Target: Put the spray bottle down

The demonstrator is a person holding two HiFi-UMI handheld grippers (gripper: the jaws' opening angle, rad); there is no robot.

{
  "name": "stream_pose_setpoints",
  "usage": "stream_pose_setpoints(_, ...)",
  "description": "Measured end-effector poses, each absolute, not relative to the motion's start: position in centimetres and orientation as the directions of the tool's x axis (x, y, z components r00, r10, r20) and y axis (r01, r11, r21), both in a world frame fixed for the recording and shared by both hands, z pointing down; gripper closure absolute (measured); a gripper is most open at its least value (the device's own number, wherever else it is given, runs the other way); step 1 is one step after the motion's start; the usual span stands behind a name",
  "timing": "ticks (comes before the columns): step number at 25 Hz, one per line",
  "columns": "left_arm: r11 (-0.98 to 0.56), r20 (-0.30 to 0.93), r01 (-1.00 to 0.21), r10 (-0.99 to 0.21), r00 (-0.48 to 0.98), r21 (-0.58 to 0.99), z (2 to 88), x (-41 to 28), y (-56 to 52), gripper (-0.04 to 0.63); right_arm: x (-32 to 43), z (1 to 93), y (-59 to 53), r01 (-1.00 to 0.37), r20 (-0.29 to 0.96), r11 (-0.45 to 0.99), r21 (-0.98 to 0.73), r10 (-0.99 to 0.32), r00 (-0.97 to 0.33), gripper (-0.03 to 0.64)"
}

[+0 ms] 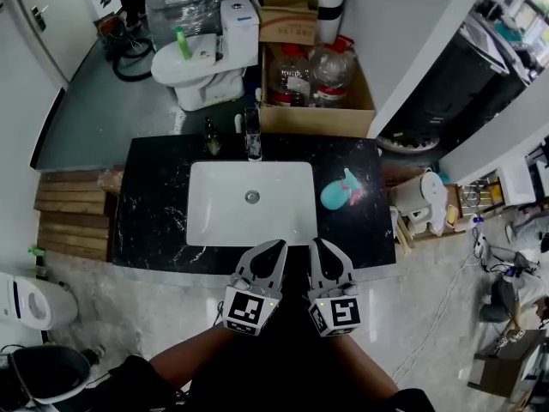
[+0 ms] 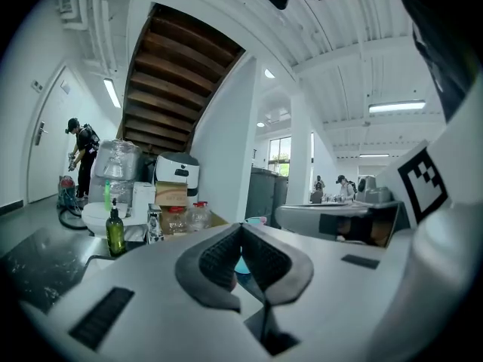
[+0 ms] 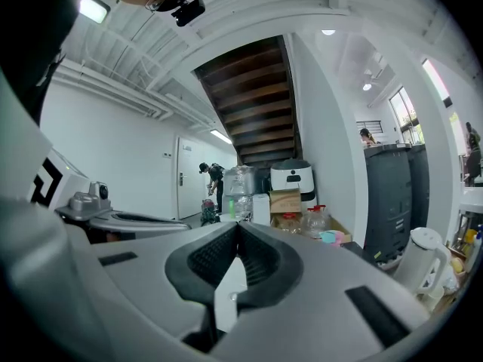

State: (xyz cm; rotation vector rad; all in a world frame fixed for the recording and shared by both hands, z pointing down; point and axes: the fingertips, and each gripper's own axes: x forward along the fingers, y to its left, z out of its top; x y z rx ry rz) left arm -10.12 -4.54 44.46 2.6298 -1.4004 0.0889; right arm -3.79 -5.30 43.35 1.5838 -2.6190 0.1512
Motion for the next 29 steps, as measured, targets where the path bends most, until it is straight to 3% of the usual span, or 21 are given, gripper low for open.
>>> stream_pose_setpoints(29,-0.553,0.139,-0.829,-0.817,0.559,0.083,44.3,-9.7,-5.1,0.583,-4.5,43.3,-5.9,-0.882,0.130,0.472,-0.012,-0.873,-0.469,0.601)
